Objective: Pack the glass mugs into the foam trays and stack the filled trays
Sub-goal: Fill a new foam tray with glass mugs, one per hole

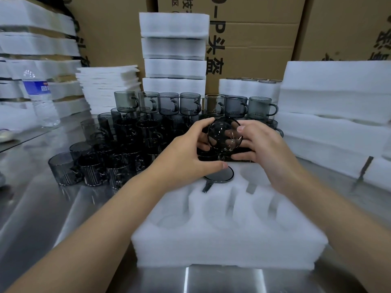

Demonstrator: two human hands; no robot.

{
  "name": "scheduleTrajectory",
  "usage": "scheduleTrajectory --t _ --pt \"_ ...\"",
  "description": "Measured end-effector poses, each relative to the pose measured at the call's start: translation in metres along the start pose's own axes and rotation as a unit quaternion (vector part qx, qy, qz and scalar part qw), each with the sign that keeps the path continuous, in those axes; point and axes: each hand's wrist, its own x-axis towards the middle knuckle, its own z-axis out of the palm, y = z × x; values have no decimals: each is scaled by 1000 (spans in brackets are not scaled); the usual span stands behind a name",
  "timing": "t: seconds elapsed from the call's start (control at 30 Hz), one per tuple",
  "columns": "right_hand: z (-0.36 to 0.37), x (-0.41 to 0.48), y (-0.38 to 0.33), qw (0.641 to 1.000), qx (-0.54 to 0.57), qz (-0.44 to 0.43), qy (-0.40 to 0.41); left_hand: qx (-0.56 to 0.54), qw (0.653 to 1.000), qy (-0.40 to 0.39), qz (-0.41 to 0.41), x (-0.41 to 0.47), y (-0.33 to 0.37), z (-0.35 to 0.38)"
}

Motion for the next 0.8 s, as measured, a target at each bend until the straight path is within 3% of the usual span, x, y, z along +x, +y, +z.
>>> scheduleTrajectory --t 0.8 --pt "0 3 3 999 -43 11 11 4 1000 -4 5 1 0 0"
